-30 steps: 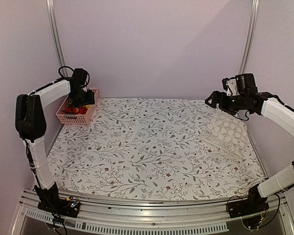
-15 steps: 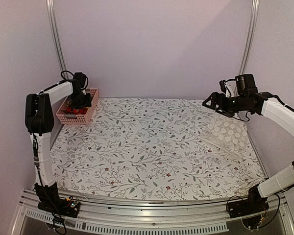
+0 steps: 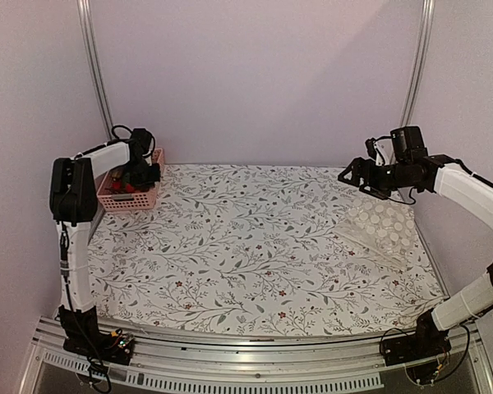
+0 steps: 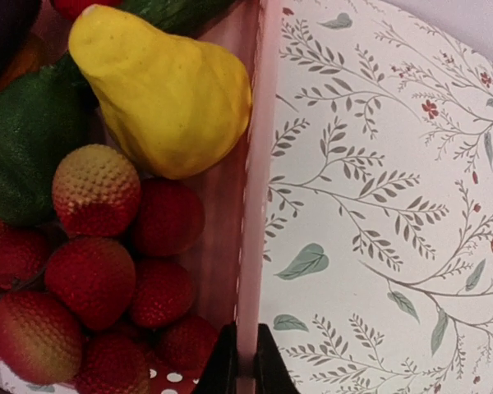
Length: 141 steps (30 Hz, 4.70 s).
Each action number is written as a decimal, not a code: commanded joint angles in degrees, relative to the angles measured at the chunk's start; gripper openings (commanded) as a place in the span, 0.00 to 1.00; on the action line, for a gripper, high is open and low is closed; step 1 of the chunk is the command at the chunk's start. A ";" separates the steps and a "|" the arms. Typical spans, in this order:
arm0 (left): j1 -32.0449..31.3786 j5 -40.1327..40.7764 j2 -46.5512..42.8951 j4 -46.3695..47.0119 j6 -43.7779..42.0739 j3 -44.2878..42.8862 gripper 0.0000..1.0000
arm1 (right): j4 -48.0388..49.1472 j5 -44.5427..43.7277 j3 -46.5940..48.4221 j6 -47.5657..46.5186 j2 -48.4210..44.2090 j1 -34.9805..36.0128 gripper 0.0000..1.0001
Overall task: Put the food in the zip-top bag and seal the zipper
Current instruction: Adjust the bin at the corner of the board, then pick up the zipper food storage bag from the corner of the board.
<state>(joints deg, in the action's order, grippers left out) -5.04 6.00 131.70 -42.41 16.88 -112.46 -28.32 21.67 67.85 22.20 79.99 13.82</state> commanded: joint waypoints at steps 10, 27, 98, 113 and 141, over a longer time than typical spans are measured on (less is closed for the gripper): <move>-22.61 -0.82 -14.01 -1.68 16.21 14.67 0.00 | 4.23 1.58 -2.50 1.72 2.78 -0.29 0.91; -44.22 -3.32 -11.20 4.21 23.47 13.21 0.45 | 4.56 3.55 -6.49 1.63 3.17 -0.29 0.90; -18.45 -0.88 -38.80 1.28 7.38 38.33 0.41 | -24.93 -50.24 4.94 -15.82 30.86 10.96 0.51; -18.46 -1.45 -39.89 2.88 9.03 36.93 0.41 | -22.29 -59.91 2.48 -14.01 32.60 10.96 0.16; -32.61 -10.25 -30.87 13.39 16.43 18.99 0.58 | -32.56 -33.99 45.07 -9.74 35.62 23.79 0.00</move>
<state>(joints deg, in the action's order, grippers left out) -33.67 -2.94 98.02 -32.60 33.93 -91.98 -63.07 -20.25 111.42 9.91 113.95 36.47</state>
